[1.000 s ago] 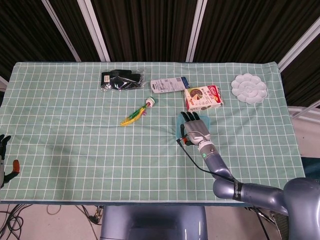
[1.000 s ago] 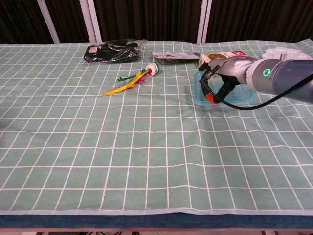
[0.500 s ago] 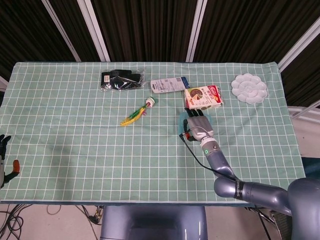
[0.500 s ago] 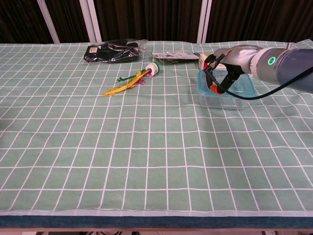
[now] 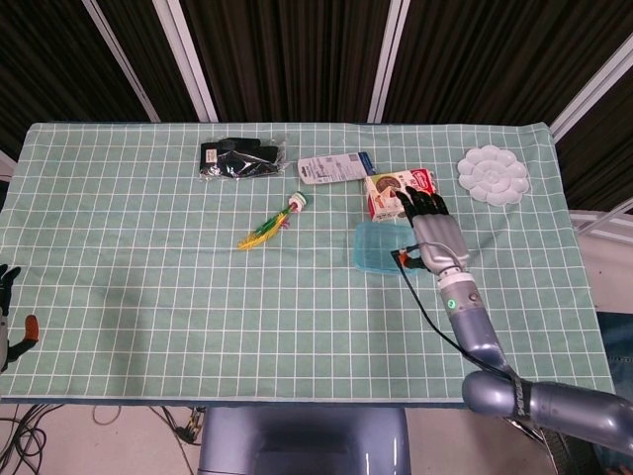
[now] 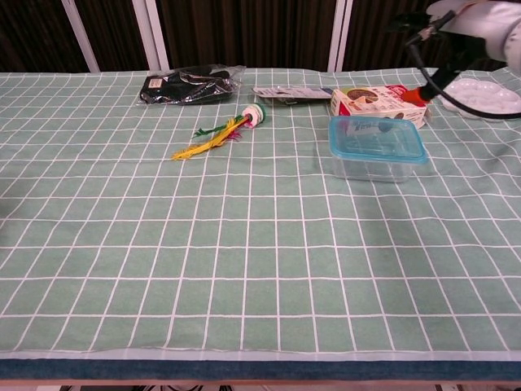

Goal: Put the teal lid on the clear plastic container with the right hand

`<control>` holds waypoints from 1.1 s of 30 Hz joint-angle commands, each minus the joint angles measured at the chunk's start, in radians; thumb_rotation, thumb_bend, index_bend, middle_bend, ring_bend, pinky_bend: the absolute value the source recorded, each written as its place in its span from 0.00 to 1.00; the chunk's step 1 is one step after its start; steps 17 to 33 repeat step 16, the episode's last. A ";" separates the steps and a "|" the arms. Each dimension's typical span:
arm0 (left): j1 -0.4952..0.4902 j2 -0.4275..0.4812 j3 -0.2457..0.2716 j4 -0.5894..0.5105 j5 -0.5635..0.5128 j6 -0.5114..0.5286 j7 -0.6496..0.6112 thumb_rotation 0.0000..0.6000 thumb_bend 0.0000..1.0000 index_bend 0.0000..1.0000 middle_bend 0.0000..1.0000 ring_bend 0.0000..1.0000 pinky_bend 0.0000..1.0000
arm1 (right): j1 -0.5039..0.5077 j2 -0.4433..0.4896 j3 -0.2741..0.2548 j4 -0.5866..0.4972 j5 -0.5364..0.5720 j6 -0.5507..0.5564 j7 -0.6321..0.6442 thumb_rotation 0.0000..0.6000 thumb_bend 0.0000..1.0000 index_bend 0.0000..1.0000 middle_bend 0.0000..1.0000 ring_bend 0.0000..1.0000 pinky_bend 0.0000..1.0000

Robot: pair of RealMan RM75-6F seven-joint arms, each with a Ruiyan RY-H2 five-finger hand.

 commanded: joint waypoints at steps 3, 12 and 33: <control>0.003 -0.005 0.000 0.004 0.022 0.017 -0.005 1.00 0.53 0.07 0.00 0.00 0.00 | -0.200 0.129 -0.147 -0.142 -0.243 0.198 0.070 1.00 0.33 0.00 0.00 0.00 0.00; 0.007 -0.022 0.008 0.022 0.068 0.044 0.003 1.00 0.52 0.07 0.00 0.00 0.00 | -0.509 0.107 -0.390 -0.053 -0.553 0.492 0.103 1.00 0.32 0.00 0.00 0.00 0.00; 0.008 -0.026 0.014 0.023 0.077 0.050 0.019 1.00 0.53 0.07 0.00 0.00 0.00 | -0.581 0.079 -0.401 0.018 -0.599 0.560 0.135 1.00 0.32 0.00 0.00 0.00 0.00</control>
